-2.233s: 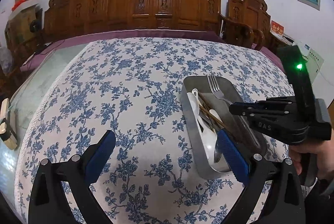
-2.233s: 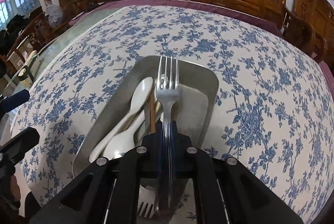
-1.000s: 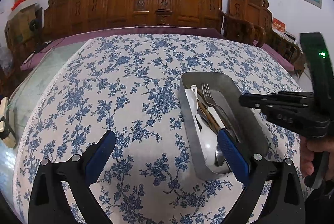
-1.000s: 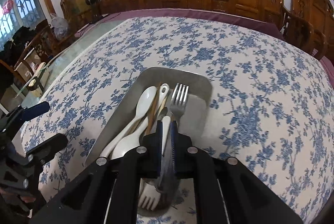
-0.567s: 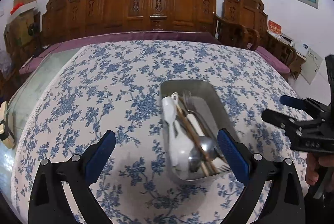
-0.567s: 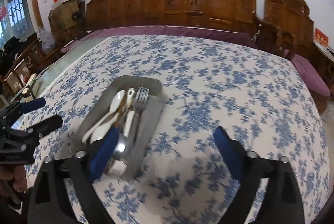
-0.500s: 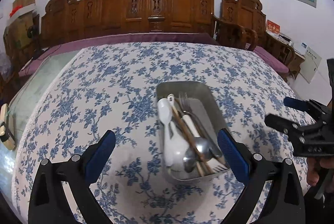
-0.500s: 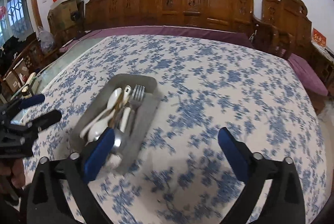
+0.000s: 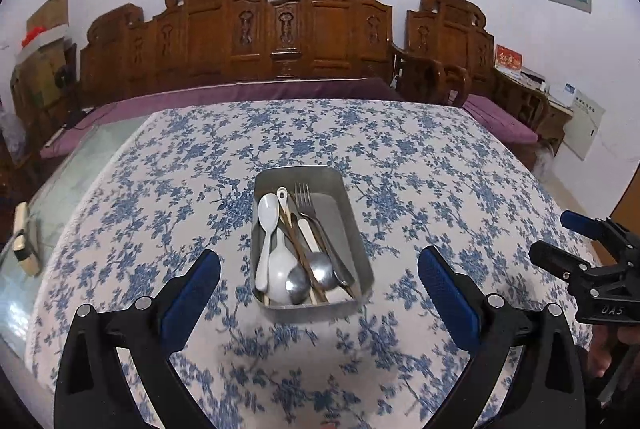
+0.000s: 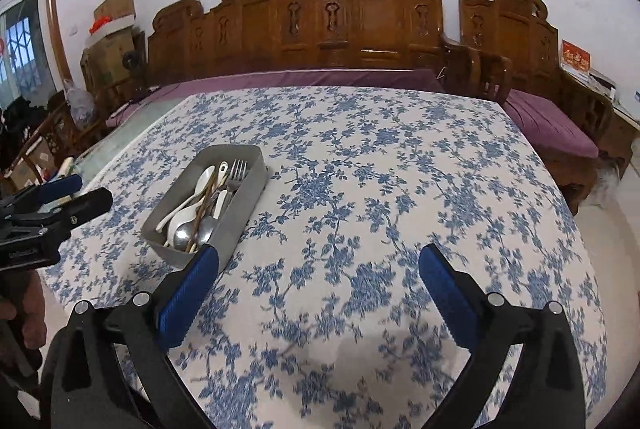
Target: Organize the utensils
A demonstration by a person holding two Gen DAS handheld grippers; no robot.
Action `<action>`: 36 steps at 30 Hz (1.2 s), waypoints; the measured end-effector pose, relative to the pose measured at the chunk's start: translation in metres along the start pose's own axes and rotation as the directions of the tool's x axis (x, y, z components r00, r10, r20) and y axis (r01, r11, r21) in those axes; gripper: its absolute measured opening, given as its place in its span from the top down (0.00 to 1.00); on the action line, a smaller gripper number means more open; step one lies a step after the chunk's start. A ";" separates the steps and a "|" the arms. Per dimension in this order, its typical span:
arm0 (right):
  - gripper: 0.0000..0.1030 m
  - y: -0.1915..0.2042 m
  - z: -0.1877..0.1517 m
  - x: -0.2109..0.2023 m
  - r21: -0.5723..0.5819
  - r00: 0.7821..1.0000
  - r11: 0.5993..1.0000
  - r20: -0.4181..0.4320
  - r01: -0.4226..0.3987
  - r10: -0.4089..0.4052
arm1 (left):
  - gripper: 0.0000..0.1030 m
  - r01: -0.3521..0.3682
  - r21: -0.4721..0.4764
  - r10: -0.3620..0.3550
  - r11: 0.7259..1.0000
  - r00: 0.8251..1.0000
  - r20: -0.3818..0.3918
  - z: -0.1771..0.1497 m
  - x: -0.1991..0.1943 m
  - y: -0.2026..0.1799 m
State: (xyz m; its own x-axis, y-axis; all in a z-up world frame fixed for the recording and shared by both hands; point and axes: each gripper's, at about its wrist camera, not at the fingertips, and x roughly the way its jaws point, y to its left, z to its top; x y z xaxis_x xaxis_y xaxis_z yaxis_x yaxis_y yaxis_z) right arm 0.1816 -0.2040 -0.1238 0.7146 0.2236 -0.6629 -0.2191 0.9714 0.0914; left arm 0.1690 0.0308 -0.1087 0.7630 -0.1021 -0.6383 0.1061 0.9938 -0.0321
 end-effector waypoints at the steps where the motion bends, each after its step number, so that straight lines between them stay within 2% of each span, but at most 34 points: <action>1: 0.02 -0.001 -0.002 -0.005 0.007 1.000 1.000 0.006 -0.001 0.001 | 0.07 0.006 0.001 -0.006 1.000 1.000 0.006 -0.002 -0.006 -0.005; 6: 0.02 -0.008 -0.008 -0.033 0.037 0.999 0.999 0.036 -0.011 0.010 | 0.07 0.002 0.007 -0.002 1.000 1.000 0.002 -0.002 -0.030 -0.021; 12: 0.02 -0.002 -0.004 -0.062 0.025 0.997 1.000 0.076 -0.015 0.013 | 0.07 -0.005 0.009 0.004 1.000 0.998 0.062 0.005 -0.062 -0.032; 21: 0.02 0.015 0.006 -0.093 0.006 0.990 1.000 0.135 -0.031 0.030 | 0.07 -0.031 0.006 0.031 0.999 0.995 0.095 0.015 -0.097 -0.044; 29: 0.02 0.030 0.028 -0.136 -0.019 0.969 0.999 0.244 -0.034 0.037 | 0.07 -0.047 -0.003 0.047 0.999 0.985 0.168 0.034 -0.138 -0.044; 36: 0.02 0.039 0.038 -0.175 -0.032 0.944 0.999 0.329 -0.030 0.039 | 0.07 -0.070 0.003 0.067 0.998 0.966 0.250 0.039 -0.172 -0.048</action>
State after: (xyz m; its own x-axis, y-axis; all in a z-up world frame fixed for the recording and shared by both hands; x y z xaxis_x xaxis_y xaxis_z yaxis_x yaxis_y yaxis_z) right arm 0.0733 -0.2027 0.0236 0.8839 0.2755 -0.3778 -0.2620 0.9611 0.0877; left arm 0.0574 -0.0015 0.0327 0.9033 -0.0430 -0.4268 0.0544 0.9984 0.0144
